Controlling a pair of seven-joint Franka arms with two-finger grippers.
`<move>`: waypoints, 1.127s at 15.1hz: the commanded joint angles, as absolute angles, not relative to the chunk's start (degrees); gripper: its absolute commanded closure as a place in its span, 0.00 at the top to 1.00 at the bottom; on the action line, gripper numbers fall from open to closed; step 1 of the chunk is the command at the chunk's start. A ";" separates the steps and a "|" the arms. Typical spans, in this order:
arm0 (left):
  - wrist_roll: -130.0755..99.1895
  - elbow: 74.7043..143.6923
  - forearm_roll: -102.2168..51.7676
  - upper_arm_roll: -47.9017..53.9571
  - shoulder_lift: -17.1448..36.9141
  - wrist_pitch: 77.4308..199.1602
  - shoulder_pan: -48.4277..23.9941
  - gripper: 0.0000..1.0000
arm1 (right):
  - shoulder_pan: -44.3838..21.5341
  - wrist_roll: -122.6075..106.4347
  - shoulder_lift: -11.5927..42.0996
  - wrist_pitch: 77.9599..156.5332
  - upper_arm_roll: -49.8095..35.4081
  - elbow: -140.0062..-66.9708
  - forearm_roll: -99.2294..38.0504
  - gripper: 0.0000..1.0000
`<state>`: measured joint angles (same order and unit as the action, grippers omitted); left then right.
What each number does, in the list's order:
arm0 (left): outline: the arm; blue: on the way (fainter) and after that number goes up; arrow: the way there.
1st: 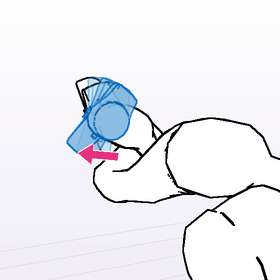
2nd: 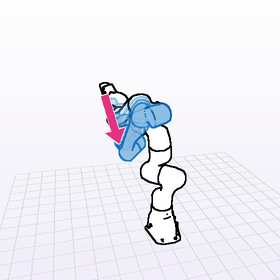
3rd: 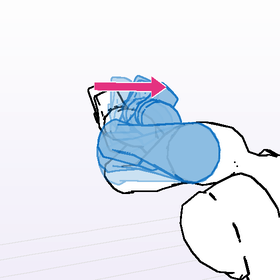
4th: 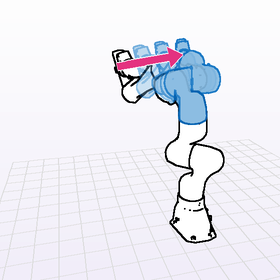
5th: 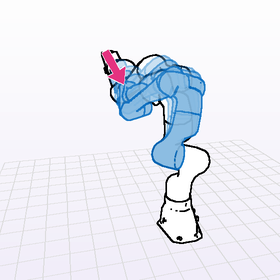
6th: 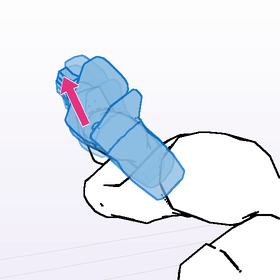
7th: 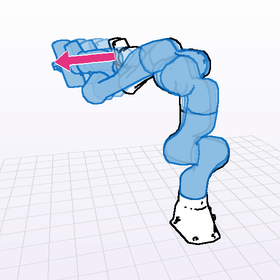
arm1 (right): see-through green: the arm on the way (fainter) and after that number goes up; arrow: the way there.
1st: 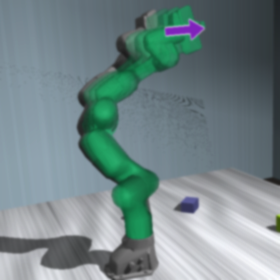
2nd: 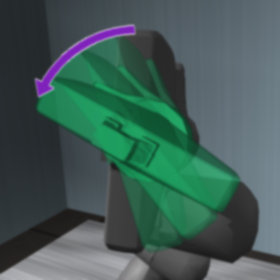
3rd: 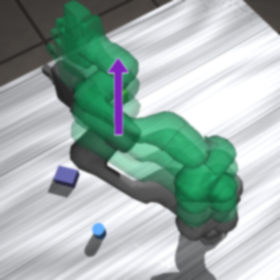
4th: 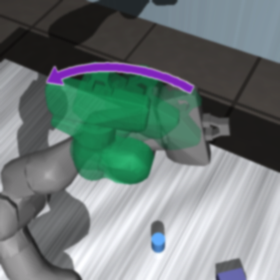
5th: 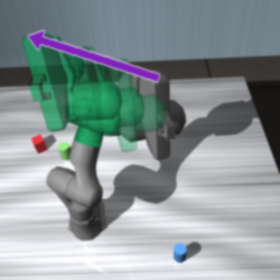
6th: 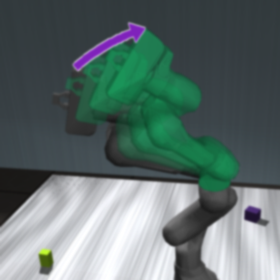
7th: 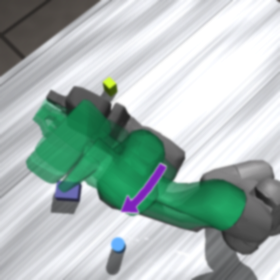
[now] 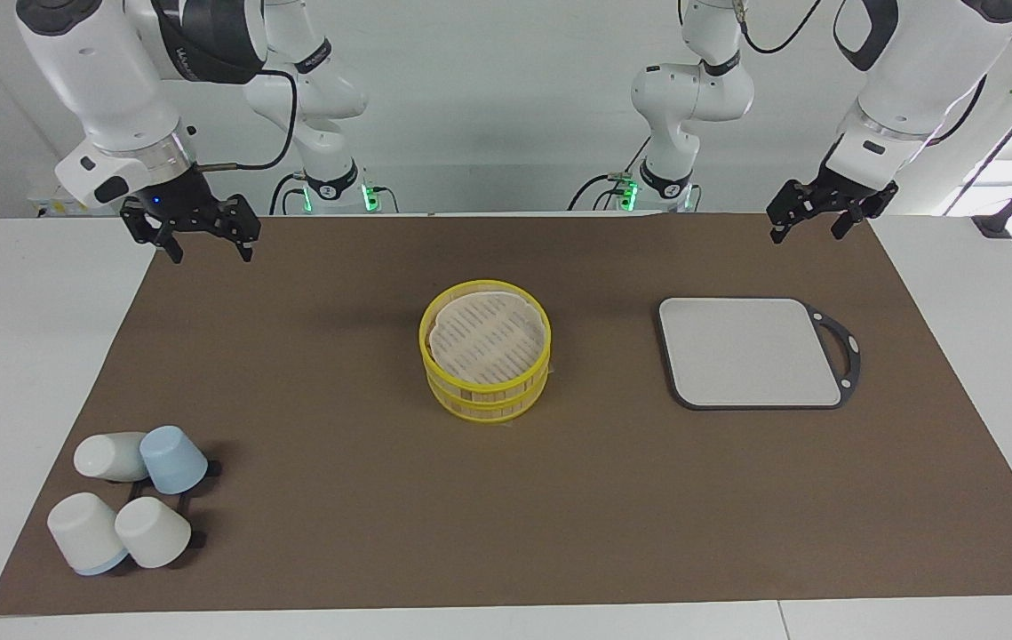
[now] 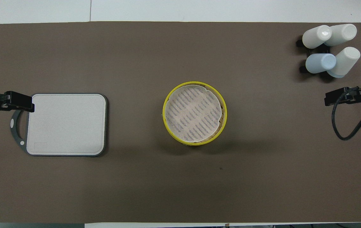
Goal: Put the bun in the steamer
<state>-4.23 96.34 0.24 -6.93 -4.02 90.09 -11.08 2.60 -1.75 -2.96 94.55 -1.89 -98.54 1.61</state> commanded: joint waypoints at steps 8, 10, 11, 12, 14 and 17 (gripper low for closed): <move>-4.31 96.59 1.14 -7.47 -4.66 90.70 -11.95 1.00 | 3.60 0.97 -2.46 93.69 -2.37 -97.38 -1.32 1.00; -4.31 96.59 1.14 -7.47 -4.57 90.70 -11.95 1.00 | 3.43 1.05 -2.55 93.60 -2.37 -97.56 -1.23 1.00; -4.31 96.59 1.14 -7.47 -4.66 90.70 -11.95 1.00 | 3.43 0.88 -2.64 93.52 -2.37 -97.73 -1.23 1.00; -4.31 96.59 1.14 -7.47 -4.66 90.70 -11.95 1.00 | 3.43 0.79 -2.72 93.52 -2.37 -97.82 -1.23 1.00; -4.31 96.59 1.14 -7.47 -4.66 90.70 -11.95 1.00 | 3.43 0.97 -2.90 93.43 -2.37 -98.09 -1.14 1.00; -4.31 96.50 1.14 -7.47 -4.66 90.79 -11.95 1.00 | 3.34 1.05 -2.90 93.43 -2.37 -98.17 -1.06 1.00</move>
<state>-4.23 96.34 0.24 -6.93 -4.02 90.26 -11.08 2.68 0.38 -2.95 94.23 -1.85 -98.26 -0.31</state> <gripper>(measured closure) 0.000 0.000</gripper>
